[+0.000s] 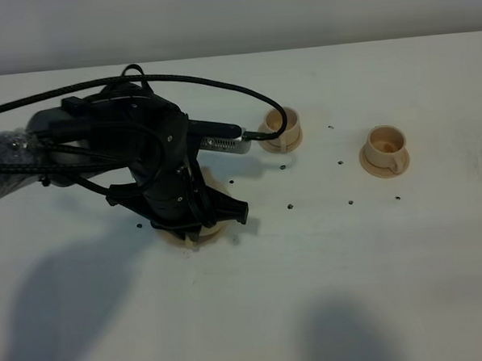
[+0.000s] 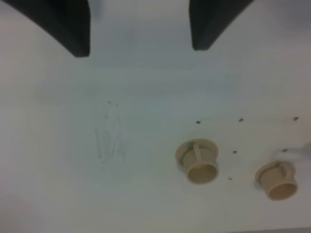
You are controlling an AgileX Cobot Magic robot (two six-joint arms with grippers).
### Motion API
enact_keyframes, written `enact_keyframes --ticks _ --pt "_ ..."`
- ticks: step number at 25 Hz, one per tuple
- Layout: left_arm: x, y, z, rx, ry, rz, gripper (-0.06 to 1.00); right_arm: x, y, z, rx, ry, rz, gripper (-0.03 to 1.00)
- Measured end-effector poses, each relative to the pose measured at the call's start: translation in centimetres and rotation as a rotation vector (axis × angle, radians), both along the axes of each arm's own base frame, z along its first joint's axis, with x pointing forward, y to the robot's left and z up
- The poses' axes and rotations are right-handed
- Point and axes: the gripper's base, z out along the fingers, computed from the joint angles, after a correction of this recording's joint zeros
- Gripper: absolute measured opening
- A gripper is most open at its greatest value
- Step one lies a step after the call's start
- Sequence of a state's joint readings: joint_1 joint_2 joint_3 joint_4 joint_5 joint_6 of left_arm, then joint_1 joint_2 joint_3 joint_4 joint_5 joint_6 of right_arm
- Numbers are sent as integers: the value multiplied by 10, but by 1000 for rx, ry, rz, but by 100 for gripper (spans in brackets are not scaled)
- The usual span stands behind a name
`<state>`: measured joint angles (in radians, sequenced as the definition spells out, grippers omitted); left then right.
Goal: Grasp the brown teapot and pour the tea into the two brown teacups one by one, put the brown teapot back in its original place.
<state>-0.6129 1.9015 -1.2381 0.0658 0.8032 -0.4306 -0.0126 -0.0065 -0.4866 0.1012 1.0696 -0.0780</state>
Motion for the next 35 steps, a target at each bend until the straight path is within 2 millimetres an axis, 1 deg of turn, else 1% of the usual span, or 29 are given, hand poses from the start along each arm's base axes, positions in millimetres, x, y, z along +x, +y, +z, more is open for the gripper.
enact_keyframes --ticks 5,11,16,19,22,27,30,32,35 --pt "0 5 16 -24 -33 10 16 0 0 0 0 0 0 45" --pt "-2 9 28 -32 -53 -5 16 0 0 0 0 0 0 45" --pt "-4 11 37 -12 -62 -94 16 0 0 0 0 0 0 45" --pt "-2 12 43 22 -65 -189 16 0 0 0 0 0 0 45" --pt "2 12 50 61 -82 -332 16 0 0 0 0 0 0 45" --pt "5 11 60 116 -85 -651 16 0 0 0 0 0 0 45" --pt "6 11 62 139 -87 -810 16 0 0 0 0 0 0 45" --pt "7 11 62 149 -92 -886 16 0 0 0 0 0 0 45" --pt "9 8 63 149 -132 -939 16 0 0 0 0 0 0 45"
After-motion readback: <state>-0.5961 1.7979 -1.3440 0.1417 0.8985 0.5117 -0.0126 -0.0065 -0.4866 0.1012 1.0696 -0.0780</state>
